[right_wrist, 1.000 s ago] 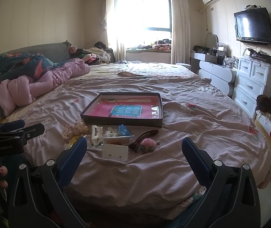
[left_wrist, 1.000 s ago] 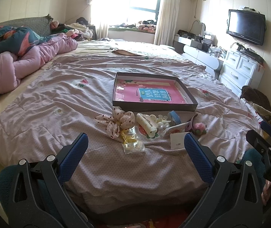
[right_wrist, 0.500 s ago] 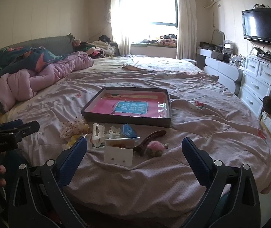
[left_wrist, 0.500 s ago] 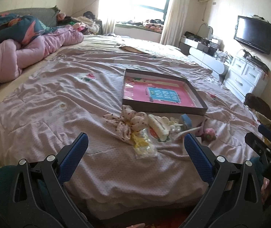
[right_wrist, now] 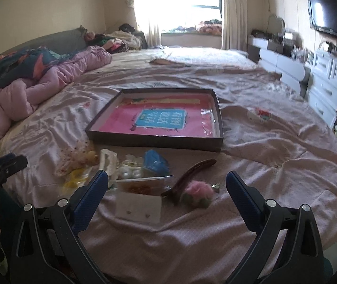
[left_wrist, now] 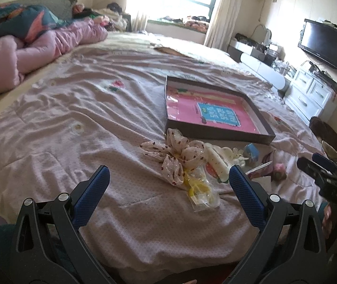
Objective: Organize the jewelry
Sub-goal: 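Grasp the brown hair claw clip with the right tool while the left tool grasps the polka-dot bow, then carry the brown clip with the right tool while the left tool carries the bow over the tray, then open the right tool to drop the clip while the left tool releases the bow into the tray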
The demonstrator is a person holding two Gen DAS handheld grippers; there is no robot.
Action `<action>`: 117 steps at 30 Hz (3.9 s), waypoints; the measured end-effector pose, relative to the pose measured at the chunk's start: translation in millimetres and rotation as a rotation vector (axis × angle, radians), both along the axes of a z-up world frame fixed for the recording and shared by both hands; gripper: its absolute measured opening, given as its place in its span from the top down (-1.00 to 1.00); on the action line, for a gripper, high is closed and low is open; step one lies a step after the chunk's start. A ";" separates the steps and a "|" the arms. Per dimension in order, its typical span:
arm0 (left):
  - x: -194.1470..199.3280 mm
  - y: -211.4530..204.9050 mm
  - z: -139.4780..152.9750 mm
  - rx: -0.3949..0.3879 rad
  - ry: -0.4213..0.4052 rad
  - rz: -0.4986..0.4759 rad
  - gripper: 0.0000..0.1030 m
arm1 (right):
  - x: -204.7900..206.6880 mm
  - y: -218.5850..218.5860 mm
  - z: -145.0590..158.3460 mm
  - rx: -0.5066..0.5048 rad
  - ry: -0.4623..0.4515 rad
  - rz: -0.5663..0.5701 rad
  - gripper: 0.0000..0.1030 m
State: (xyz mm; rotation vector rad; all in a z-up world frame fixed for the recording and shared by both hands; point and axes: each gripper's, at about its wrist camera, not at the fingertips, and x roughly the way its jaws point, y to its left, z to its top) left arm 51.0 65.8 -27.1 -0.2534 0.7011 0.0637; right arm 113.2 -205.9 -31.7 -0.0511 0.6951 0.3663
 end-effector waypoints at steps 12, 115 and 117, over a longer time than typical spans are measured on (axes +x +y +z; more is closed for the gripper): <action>70.4 -11.0 -38.4 0.002 0.154 -0.089 -0.76 | 60.8 -13.4 -40.7 0.022 0.202 -0.026 -0.54; 200.9 -24.1 -20.2 -0.036 -0.017 -0.176 0.37 | 214.1 1.7 -43.5 0.107 0.124 -0.013 0.20; 196.1 -21.9 -14.8 -0.039 -0.035 -0.174 0.29 | 208.9 -0.3 -37.8 0.111 0.101 -0.013 0.00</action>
